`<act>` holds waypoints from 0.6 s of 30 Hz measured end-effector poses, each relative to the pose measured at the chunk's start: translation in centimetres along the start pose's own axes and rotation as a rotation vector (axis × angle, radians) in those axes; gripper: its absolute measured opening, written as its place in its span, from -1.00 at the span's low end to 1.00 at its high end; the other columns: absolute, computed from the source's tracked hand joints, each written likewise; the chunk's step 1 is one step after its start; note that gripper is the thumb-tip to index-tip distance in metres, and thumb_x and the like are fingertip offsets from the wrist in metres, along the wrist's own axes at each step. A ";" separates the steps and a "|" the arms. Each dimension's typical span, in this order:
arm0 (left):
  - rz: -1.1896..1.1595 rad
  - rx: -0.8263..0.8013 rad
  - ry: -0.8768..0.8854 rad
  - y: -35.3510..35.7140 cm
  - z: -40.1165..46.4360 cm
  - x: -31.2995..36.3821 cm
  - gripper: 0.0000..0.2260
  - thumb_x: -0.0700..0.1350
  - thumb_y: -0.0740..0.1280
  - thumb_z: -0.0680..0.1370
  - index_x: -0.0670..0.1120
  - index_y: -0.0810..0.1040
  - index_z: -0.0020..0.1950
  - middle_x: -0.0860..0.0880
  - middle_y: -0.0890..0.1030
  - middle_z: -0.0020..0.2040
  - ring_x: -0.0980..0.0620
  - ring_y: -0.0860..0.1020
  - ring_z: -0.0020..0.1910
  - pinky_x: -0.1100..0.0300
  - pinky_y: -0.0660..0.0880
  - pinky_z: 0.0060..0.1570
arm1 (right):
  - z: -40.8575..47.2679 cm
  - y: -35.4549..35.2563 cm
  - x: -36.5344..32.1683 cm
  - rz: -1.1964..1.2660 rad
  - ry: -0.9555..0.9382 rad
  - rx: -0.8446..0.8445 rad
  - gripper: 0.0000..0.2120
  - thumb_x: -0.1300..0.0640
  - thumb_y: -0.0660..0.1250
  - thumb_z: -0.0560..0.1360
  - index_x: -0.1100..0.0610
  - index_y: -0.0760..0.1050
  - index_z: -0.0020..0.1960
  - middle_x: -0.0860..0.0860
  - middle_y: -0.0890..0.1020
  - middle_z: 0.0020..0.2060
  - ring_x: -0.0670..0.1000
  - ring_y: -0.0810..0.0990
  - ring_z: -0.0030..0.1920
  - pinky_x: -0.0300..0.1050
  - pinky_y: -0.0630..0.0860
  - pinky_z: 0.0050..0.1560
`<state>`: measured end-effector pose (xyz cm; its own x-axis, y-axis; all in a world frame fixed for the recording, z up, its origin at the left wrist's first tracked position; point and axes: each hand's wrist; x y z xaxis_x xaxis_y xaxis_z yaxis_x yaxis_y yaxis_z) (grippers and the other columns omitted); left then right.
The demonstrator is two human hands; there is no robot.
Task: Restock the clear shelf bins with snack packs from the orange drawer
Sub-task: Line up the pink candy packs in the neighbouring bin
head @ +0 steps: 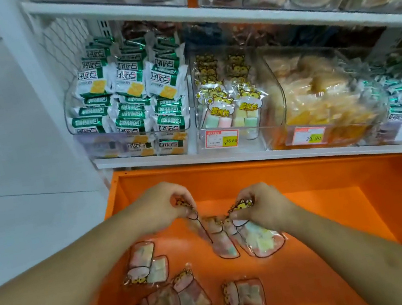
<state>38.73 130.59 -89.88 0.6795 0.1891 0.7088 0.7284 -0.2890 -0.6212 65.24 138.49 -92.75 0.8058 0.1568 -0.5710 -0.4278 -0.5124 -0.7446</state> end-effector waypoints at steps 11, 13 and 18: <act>-0.630 0.087 0.018 -5.7 -6.3 6.2 -0.82 -0.35 0.37 0.60 -0.13 0.69 -0.09 -0.19 0.68 0.13 -0.10 0.72 0.10 -0.10 0.69 0.06 | -5.3 -8.0 -7.5 0.491 -0.146 0.074 -0.81 0.01 0.57 0.51 0.12 0.68 -0.08 -0.15 0.55 -0.40 -0.13 0.45 -0.43 -0.25 0.32 -0.35; -0.838 0.126 0.053 -6.2 -6.2 6.9 -0.77 -0.38 0.27 0.62 -0.16 0.65 -0.11 -0.25 0.64 0.18 -0.19 0.68 0.10 -0.07 0.68 -0.03 | -5.6 -8.8 -8.4 0.626 -0.173 0.093 -0.82 0.02 0.59 0.48 0.12 0.70 -0.07 -0.06 0.70 -0.17 -0.07 0.62 -0.18 -0.14 0.41 -0.11; -1.127 0.197 0.049 -5.8 -4.4 7.6 -0.74 -0.29 0.19 0.52 -0.12 0.67 -0.02 -0.32 0.58 0.06 -0.23 0.58 -0.11 -0.11 0.65 -0.20 | -5.2 -8.8 -10.3 0.867 -0.212 0.086 -0.88 0.11 0.56 0.48 0.14 0.74 -0.04 0.21 0.76 -0.02 0.21 0.74 0.04 0.15 0.58 0.19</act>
<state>39.25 129.57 -79.44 -0.3693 0.2097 0.9054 0.9252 0.1747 0.3369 62.82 137.03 -78.53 0.0967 -0.0984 -0.9904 -0.8872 -0.4595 -0.0410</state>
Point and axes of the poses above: each hand's wrist, its own z-axis towards the middle knuckle, its own y-axis out of the palm, x = y × z
